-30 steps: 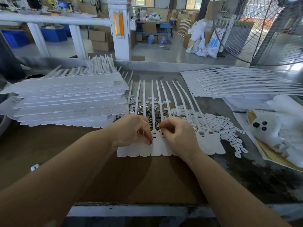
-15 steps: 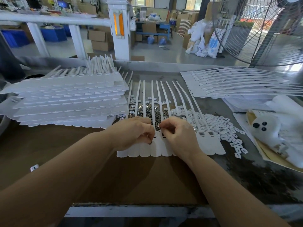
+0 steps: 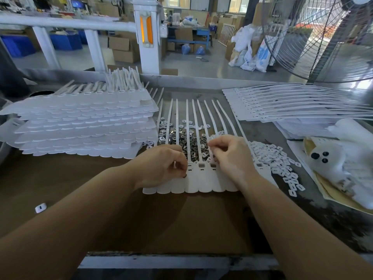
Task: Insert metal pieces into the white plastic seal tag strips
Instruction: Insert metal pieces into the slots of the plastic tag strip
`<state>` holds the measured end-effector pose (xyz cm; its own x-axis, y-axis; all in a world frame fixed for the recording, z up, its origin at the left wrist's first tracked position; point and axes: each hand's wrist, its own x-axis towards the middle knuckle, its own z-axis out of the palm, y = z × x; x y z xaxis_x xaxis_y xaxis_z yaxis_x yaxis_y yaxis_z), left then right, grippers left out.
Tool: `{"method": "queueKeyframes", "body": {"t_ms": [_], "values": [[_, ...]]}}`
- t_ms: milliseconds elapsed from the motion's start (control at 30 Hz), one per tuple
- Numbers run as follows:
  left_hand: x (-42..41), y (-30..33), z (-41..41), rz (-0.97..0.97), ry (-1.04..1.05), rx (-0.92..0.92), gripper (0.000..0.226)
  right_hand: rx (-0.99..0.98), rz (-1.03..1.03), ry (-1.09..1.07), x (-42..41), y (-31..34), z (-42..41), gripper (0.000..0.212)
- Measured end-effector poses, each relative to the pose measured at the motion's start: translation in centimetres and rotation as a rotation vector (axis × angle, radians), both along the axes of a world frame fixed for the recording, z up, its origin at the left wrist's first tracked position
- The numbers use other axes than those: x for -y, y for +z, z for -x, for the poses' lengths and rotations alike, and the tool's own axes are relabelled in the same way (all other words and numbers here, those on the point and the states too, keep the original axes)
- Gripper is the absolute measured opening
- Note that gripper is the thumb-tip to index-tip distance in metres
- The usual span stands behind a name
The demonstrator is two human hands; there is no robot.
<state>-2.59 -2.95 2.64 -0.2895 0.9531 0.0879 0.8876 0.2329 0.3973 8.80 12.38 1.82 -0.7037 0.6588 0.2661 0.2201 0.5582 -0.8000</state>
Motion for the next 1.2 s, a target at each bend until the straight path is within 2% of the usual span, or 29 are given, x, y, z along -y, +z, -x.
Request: {"method": "queueKeyframes", "body": {"t_ms": [133,233,300,400,500,600,833,1000,1200], "values": [[-0.1,-0.2,-0.1,-0.046,0.051,0.071,0.002,0.130,-0.200,-0.090,-1.6,0.3,-0.1,0.020],[-0.8,-0.3,-0.3,-0.060,0.130,0.099,0.014,0.258,-0.296,-0.104,-2.5,0.3,0.0,0.024],[-1.5,-0.6,-0.7,-0.092,0.196,0.064,0.021,0.301,-0.328,-0.102,-2.8,0.4,0.1,0.028],[-2.6,-1.2,-1.6,-0.189,0.256,0.042,0.018,0.338,-0.377,-0.064,-2.7,0.6,0.5,0.028],[-3.4,-2.3,-2.4,-0.141,0.278,-0.052,0.043,0.354,-0.399,-0.009,-2.5,0.8,0.8,0.021],[-3.6,-3.0,-2.5,-0.128,0.306,-0.133,0.052,0.394,-0.431,0.023,-2.6,0.7,0.9,0.017],[-3.5,-3.5,-2.4,-0.163,0.308,-0.144,0.063,0.282,-0.346,0.037,-2.6,0.9,0.8,0.006],[-3.4,-3.4,-2.2,-0.193,0.304,-0.120,0.063,0.100,-0.152,0.048,-1.4,1.4,-0.1,0.011],[-3.2,-2.9,-2.1,-0.229,0.288,-0.051,0.062,0.161,0.013,0.158,0.1,1.8,-0.8,0.010]]}}
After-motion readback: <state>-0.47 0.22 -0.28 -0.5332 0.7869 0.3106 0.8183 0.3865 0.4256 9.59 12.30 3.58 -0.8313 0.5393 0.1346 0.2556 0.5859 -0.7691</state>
